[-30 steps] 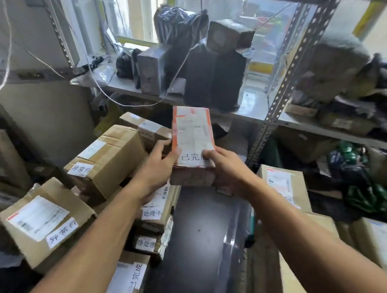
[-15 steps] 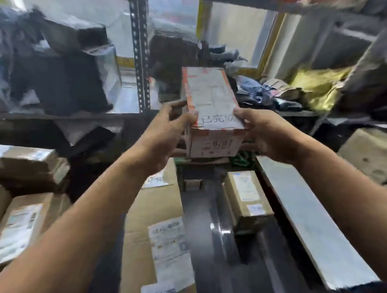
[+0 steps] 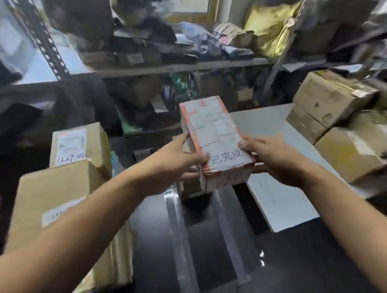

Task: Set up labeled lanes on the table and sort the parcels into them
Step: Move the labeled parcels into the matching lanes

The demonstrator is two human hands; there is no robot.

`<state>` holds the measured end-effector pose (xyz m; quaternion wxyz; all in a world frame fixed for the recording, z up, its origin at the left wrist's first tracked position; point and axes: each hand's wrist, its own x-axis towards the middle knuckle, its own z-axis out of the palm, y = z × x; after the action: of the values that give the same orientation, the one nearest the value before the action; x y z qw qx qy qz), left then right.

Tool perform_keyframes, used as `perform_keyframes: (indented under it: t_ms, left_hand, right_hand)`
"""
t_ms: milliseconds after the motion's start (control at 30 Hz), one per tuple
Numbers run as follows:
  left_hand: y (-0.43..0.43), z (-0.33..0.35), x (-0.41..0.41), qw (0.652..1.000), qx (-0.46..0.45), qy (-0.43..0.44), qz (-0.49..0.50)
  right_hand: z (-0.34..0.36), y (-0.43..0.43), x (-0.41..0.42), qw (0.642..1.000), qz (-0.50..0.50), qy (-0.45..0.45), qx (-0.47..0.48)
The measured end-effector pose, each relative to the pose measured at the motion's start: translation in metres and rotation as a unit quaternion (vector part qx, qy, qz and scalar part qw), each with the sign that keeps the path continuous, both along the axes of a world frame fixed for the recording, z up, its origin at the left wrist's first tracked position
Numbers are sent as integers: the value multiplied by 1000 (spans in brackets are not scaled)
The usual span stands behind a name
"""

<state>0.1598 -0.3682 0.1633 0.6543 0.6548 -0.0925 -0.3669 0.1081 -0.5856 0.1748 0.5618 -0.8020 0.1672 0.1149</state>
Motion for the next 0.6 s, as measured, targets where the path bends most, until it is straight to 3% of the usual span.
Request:
perform_keyframes:
  t_ms: [233, 467, 600]
  left_hand:
    - [-13, -66, -57, 989, 142, 11, -29]
    - [-25, -127, -75, 958, 274, 21, -84]
    - [-41, -167, -69, 930, 356, 20, -90]
  right_hand:
    - [-73, -19, -64, 992, 55, 105, 41]
    - [-133, -24, -88, 970, 129, 204, 17]
    - [-170, -21, -79, 952, 187, 235, -52]
